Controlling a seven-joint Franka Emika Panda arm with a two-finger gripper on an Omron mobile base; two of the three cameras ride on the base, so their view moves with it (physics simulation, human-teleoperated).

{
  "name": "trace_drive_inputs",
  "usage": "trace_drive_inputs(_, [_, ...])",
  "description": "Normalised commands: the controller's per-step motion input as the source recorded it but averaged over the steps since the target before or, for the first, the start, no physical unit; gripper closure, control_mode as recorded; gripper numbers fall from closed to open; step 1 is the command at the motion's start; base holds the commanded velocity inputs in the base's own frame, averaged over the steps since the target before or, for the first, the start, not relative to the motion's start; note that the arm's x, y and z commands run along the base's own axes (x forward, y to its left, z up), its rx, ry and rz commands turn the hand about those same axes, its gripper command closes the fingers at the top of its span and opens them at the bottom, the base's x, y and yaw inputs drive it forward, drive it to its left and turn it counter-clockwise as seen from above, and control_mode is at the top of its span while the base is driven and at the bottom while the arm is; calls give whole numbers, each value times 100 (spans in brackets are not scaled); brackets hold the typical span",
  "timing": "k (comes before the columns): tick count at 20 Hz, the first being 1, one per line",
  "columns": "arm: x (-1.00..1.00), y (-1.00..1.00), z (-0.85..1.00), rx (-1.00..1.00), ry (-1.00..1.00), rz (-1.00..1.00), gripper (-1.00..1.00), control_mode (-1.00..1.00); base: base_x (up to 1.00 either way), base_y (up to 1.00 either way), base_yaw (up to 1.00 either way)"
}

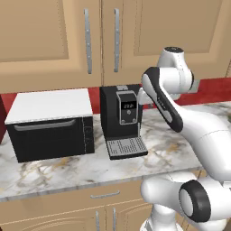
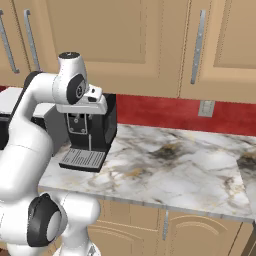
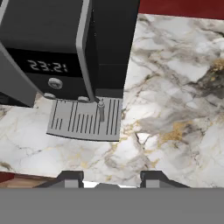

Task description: Navigate to the fridge.

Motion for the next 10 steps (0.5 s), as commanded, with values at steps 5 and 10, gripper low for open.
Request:
trace_drive_inputs(5, [-39, 0, 0, 0, 0, 0, -100, -100, 0, 0, 0])
trace_drive_inputs(10, [-98, 1, 0, 0, -6, 3, -100, -100, 0, 0, 0])
